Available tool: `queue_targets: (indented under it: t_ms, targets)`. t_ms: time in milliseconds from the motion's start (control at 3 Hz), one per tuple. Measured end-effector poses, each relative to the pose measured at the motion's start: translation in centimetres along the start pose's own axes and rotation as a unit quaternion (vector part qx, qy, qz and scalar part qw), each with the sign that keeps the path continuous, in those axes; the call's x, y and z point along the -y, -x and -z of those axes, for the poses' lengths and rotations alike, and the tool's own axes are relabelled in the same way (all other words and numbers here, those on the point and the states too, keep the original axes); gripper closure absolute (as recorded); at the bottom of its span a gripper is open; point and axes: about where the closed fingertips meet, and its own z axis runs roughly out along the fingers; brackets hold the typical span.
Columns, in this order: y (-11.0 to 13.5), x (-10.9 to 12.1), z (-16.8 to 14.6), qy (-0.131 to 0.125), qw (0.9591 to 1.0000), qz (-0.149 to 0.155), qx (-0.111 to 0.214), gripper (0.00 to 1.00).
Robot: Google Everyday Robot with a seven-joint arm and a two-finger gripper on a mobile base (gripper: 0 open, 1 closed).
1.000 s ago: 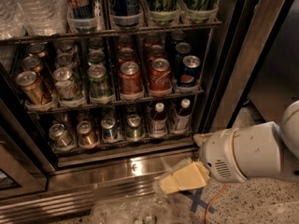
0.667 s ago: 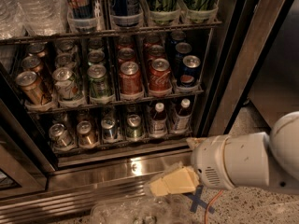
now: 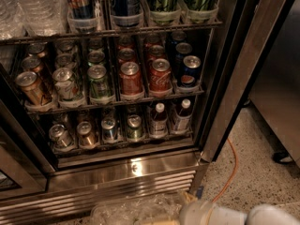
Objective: Pick redbull can from bottom shelf of fridge
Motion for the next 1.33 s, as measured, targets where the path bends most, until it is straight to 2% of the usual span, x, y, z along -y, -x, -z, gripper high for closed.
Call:
queue_targets:
  t_ms: [333, 667, 1000, 1333]
  targets:
    - [-4.4, -0.3, -2.3, -0.010, 0.9966, -0.065, 0.050, 0.00]
    - [-3.0, 0.8, -2.7, -0.045, 0.9873, -0.086, 0.126, 0.00]
    - [-1.8, 1.1, -1.9, -0.090, 0.9768, -0.065, 0.183, 0.00]
    - [-0.4, 1.0, -1.3, -0.103, 0.9691, -0.073, 0.212, 0.00]
